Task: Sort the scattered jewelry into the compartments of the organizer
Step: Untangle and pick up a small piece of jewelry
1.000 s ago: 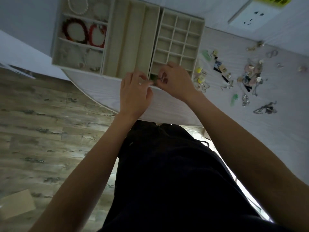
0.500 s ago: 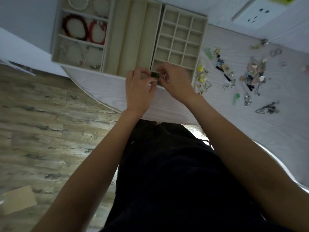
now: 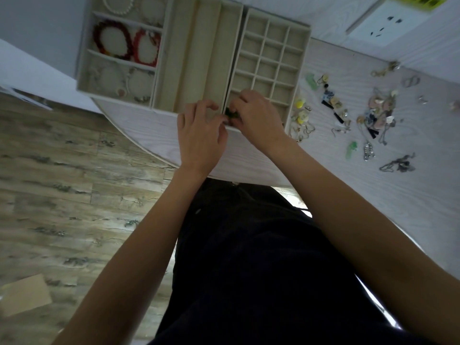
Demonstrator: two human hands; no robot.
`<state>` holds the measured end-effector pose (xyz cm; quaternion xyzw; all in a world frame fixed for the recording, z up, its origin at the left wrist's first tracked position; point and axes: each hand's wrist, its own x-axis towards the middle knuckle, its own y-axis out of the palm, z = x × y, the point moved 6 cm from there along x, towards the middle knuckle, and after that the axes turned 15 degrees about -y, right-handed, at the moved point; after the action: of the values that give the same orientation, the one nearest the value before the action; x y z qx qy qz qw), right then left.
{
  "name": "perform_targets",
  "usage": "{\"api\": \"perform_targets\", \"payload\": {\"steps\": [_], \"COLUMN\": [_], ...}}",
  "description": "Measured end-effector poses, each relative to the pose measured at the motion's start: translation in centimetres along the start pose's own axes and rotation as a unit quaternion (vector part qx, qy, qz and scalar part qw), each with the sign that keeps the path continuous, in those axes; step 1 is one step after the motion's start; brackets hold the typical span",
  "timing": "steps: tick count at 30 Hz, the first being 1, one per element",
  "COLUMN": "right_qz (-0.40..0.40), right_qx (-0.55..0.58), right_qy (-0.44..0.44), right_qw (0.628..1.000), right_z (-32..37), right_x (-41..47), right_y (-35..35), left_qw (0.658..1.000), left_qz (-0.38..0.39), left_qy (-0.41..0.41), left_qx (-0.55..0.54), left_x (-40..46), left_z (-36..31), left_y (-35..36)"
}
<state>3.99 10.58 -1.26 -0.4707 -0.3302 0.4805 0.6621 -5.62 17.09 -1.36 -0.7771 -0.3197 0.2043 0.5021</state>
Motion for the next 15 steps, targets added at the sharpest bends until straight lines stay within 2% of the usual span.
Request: {"api": "perform_targets", "payload": {"steps": [5, 10, 15], "right_qz": [0.037, 0.028, 0.076], "right_qx": [0.006, 0.035, 0.070], "right_qy": [0.014, 0.041, 0.041], "right_qw": [0.999, 0.998, 0.994], "right_z": [-0.1, -0.8, -2.2], "right_x": [0.1, -0.8, -0.3], "right_y": [-0.2, -1.2, -0.9], "left_qw": [1.000, 0.999, 0.999], "left_qz": [-0.009, 0.008, 0.028], "left_qy": [0.010, 0.031, 0.039], "left_qx": [-0.003, 0.011, 0.025], "left_x": [-0.1, -0.1, -0.2], "left_z": [0.1, 0.0, -0.5], "left_y": [0.0, 0.2, 0.5]}}
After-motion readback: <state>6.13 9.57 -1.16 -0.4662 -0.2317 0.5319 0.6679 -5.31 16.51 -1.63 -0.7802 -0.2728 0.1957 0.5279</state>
